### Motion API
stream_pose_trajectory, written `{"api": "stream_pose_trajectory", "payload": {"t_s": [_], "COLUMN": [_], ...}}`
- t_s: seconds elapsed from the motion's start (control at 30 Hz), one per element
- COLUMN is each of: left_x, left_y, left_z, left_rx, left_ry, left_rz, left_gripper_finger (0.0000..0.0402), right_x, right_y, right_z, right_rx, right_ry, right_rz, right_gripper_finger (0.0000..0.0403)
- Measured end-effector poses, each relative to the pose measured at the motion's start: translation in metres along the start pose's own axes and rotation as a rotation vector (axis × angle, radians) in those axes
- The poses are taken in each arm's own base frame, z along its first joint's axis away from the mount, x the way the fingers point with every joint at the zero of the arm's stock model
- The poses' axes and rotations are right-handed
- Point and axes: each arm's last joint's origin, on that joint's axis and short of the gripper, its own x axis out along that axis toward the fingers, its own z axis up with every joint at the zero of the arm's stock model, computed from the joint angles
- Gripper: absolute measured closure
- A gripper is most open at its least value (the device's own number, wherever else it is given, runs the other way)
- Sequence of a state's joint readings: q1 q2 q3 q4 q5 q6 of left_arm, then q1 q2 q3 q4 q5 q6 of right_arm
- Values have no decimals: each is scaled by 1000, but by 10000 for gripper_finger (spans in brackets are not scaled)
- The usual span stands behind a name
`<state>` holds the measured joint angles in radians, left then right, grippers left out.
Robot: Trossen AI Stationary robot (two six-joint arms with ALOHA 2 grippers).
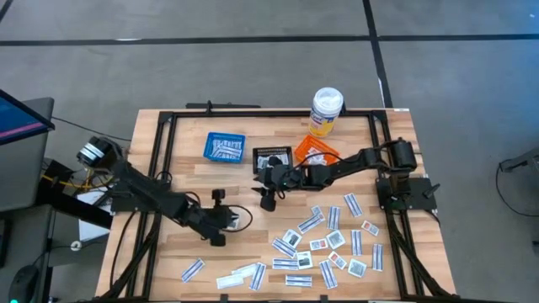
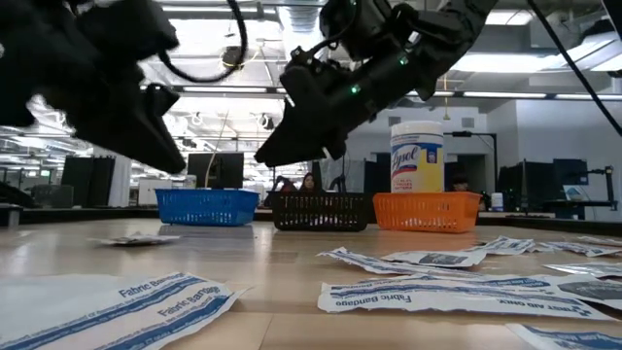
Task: Pick & Place First Aid Supplies
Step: Put the towelette pack into the black bin
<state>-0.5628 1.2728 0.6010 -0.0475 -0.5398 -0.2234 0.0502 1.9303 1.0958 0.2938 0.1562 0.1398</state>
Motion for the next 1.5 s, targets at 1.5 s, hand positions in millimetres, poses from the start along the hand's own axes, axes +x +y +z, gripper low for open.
{"api": "stream_pose_trajectory", "payload": {"t_s": [1.5], "left_x": [26], "left_y": [18], "left_z": [-71], "left_rx": [-116], "left_ry": [-33], "left_rz": [107], "left_gripper_finger": [397], "right_x": [-2], "right_y": [1], "right_z": [7], "right_rx": [2], "right_ry": [-62], "right_rz": [10], "right_gripper_finger": [276]}}
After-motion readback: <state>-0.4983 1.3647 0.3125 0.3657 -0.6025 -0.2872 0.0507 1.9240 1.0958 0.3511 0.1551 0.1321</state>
